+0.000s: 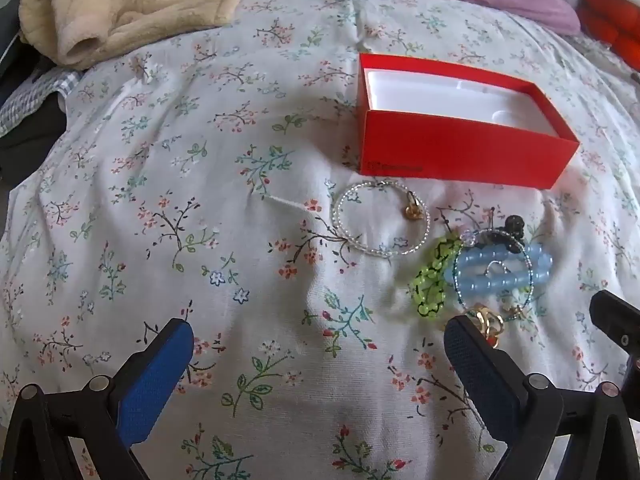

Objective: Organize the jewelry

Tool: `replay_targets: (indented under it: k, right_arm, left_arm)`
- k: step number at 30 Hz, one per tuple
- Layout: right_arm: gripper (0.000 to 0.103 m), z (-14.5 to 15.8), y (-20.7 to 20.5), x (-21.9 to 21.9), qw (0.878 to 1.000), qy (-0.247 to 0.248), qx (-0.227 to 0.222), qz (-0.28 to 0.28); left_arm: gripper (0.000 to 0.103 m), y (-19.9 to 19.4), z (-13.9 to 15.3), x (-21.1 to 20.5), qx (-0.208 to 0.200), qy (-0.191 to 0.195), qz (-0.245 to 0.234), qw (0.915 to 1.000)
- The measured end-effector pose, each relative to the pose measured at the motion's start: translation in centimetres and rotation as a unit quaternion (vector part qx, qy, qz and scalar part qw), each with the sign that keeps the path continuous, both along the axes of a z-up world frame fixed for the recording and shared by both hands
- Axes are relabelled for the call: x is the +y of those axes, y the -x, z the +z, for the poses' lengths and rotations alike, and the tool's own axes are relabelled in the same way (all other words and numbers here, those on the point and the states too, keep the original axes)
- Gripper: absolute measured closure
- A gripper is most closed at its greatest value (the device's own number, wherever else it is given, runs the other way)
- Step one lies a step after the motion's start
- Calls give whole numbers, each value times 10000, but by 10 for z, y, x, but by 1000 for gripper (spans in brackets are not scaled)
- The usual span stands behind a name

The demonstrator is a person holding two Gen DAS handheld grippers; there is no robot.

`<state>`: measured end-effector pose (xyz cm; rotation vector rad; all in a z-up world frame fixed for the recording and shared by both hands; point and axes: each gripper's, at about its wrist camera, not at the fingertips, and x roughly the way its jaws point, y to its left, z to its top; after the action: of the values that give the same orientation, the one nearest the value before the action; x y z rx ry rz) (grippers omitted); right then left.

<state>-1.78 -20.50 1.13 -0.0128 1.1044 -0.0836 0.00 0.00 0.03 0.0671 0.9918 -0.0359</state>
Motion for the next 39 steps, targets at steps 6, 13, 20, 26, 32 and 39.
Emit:
replay_targets:
  k: [6, 13, 20, 26, 32, 39]
  right_arm:
    - [0, 0, 1, -1, 10000, -17, 23, -10]
    - [0, -1, 0, -2, 10000, -23, 66, -35]
    - [0, -3, 0, -1, 10000, -15, 97, -15]
    - [0, -4, 0, 0, 9999, -5, 112, -12]
    - [0, -5, 0, -1, 9999, -19, 138, -6]
    - [0, -7, 0, 1, 9998, -21, 179, 10]
  left_arm:
    - [0, 1, 1, 0, -36, -60, -15, 10000]
    - [0, 1, 1, 4, -47, -97, -37, 9999]
    - [0, 1, 0, 3, -39, -132, -44, 9999]
    - [0, 3, 1, -1, -86, -329, -47, 9994]
    - [0, 4, 0, -3, -64, -359, -60, 9993]
    - [0, 4, 0, -2, -65, -308, -62, 9995]
